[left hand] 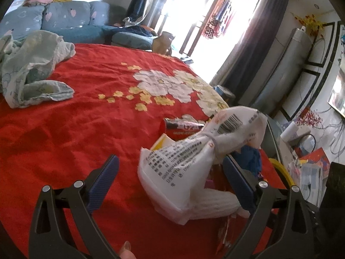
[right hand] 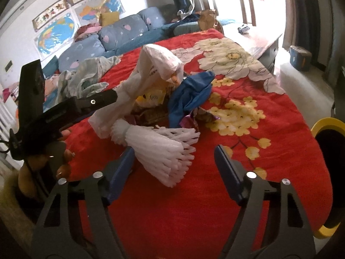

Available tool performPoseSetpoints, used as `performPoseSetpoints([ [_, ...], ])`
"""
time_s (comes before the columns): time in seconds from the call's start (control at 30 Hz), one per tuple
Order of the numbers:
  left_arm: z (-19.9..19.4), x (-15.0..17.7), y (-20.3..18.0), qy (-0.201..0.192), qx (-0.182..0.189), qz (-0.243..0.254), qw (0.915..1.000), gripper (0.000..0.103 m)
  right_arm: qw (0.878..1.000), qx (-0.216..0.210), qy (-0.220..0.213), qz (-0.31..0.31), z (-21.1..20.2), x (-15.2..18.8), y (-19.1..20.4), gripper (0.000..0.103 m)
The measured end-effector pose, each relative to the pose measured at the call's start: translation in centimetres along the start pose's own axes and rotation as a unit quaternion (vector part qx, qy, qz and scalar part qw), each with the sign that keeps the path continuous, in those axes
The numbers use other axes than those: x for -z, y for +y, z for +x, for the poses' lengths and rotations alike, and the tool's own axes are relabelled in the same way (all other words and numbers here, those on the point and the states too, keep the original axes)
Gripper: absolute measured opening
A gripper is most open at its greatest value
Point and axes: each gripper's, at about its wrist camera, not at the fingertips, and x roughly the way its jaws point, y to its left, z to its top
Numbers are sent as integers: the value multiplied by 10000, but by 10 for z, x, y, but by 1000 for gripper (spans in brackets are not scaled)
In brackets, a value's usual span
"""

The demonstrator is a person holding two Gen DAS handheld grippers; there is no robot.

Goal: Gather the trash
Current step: 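Grasp the white printed plastic bag with the left tool while the right tool grasps another white fork bundle, then carry the white printed bag with the left tool while the right tool carries its bundle to the bin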

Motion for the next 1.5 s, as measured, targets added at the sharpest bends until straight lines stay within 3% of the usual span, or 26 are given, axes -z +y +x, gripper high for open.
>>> performPoseSetpoints([
  [0.17, 2, 1, -4, 61, 18, 111, 9999, 67, 9998, -70, 128, -157, 4, 4, 4, 48],
  [0.4, -4, 1, -12, -52, -25, 288, 9996, 58, 9989, -163, 213, -372, 3, 7, 11, 19],
  [0.5, -13, -2, -18, -243, -28, 398, 9989, 56, 9986, -159, 175, -464, -3, 9, 12, 15],
  [1.03, -66, -33, -39, -939, 278, 366, 9945, 55, 9969, -425, -516, -404, -53, -11, 11, 9],
  [1.27, -77, -36, -49, -1041, 409, 435, 9928, 55, 9945, -467, -900, -264, -79, -24, -1, 9],
  [1.5, -78, -35, -60, -1015, 526, 537, 9920, 55, 9925, -196, -1208, -81, -98, -32, -25, 9],
])
